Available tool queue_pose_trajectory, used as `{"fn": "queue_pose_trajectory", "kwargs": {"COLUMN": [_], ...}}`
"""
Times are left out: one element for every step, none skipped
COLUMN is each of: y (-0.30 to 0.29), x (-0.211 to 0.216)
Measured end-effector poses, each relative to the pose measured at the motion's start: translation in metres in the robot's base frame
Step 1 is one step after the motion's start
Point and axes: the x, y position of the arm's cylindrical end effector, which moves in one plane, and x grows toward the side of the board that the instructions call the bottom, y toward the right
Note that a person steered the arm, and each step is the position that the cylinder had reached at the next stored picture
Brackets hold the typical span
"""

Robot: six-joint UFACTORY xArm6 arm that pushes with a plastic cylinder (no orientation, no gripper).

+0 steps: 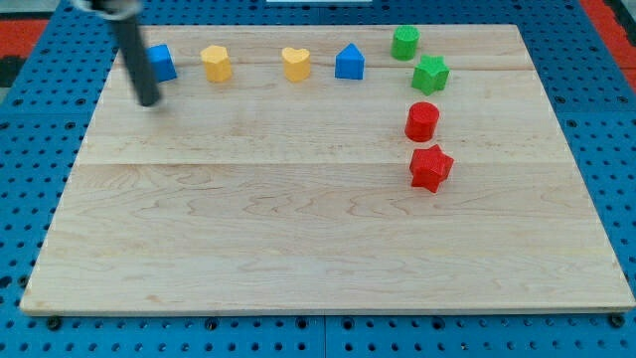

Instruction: Move the line of blocks towards top center

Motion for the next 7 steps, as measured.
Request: {"fn": "queue_pose_trajectory", "kwargs": {"y": [-0.039, 0.015, 0.018, 0.054, 0.131, 0.202, 0.279], "x": [-0.023, -0.028, -0.056, -0.053, -0.053, -0.042, -0.042]}}
